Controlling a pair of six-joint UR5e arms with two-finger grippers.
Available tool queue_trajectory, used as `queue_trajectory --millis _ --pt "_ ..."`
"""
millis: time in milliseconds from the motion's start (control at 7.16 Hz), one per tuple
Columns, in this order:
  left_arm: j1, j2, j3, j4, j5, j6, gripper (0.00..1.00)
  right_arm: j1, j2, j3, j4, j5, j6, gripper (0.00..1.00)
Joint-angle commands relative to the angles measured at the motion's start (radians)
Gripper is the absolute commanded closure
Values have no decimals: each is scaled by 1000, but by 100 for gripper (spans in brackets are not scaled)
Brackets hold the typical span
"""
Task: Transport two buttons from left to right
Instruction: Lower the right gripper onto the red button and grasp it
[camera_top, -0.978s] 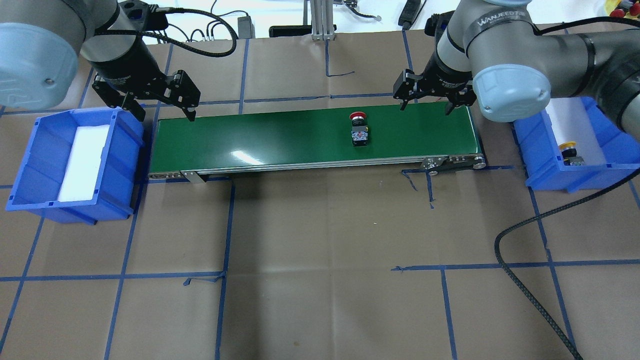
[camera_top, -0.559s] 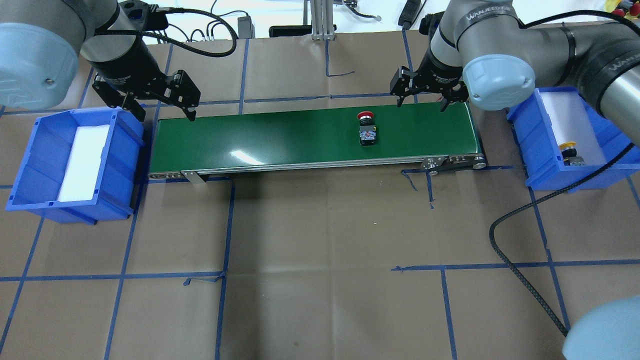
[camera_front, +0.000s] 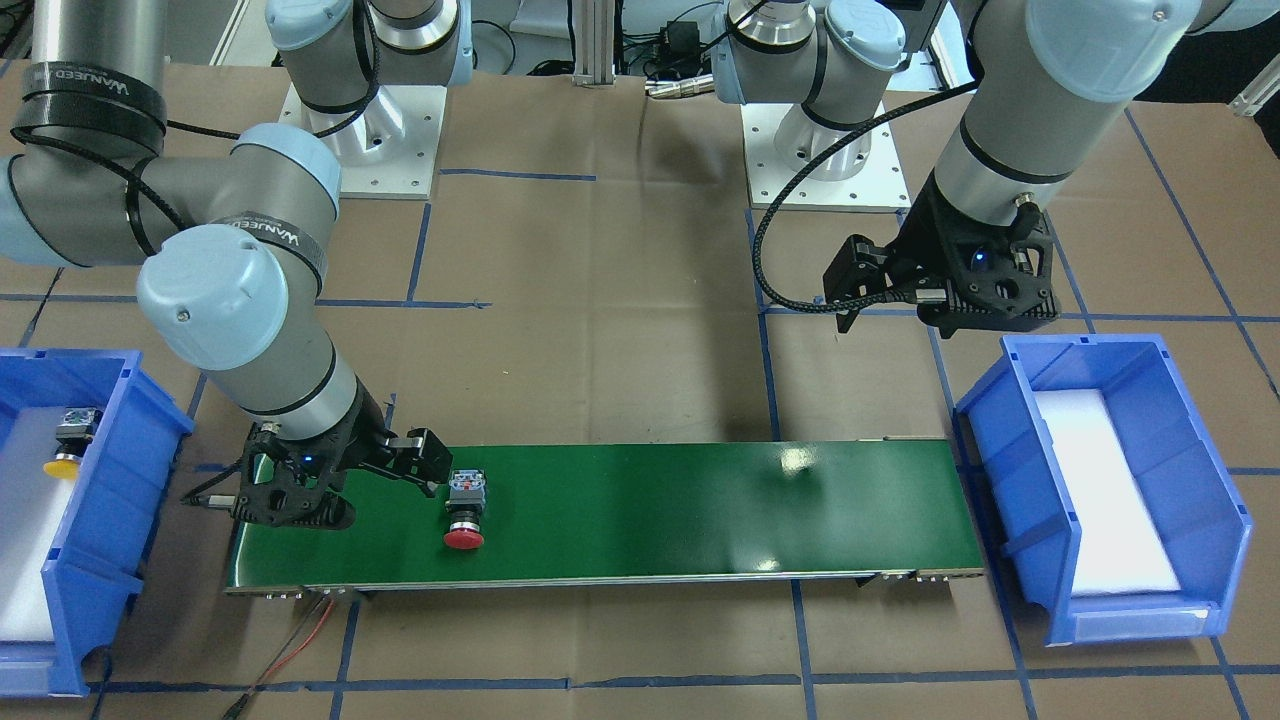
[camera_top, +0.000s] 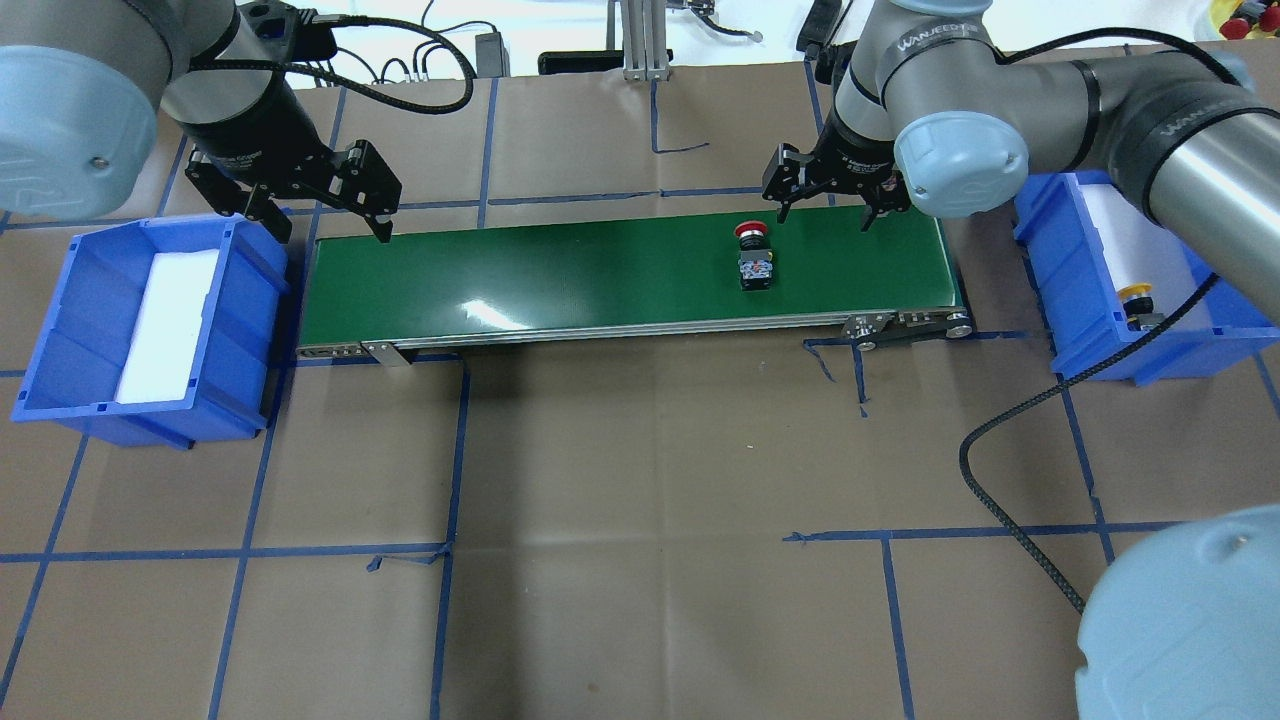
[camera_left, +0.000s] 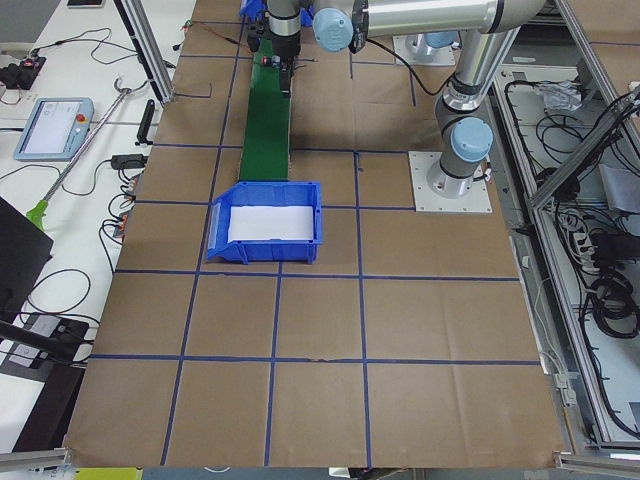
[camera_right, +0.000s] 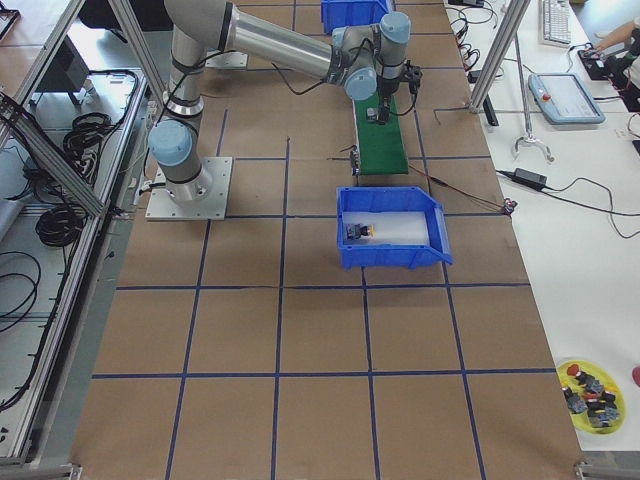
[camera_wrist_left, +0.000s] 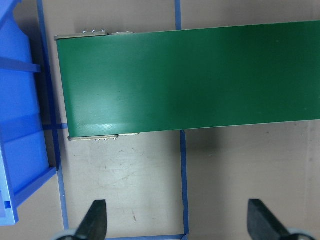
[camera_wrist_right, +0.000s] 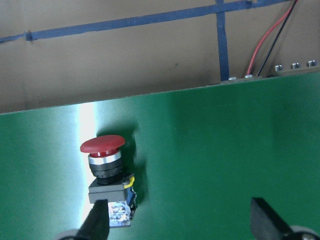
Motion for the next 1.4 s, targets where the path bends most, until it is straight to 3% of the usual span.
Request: queue_trajectory --millis 0,838,978,1257 --pt "0 0 0 0 0 0 0 31 21 -1 -6 0 15 1" --pt "0 0 0 0 -1 0 0 31 102 -2 -38 -5 7 1" --pt "0 0 0 0 -1 0 0 31 105 -2 -37 -8 0 18" --pt "0 0 0 0 -1 0 0 24 96 -2 -24 -14 -28 90"
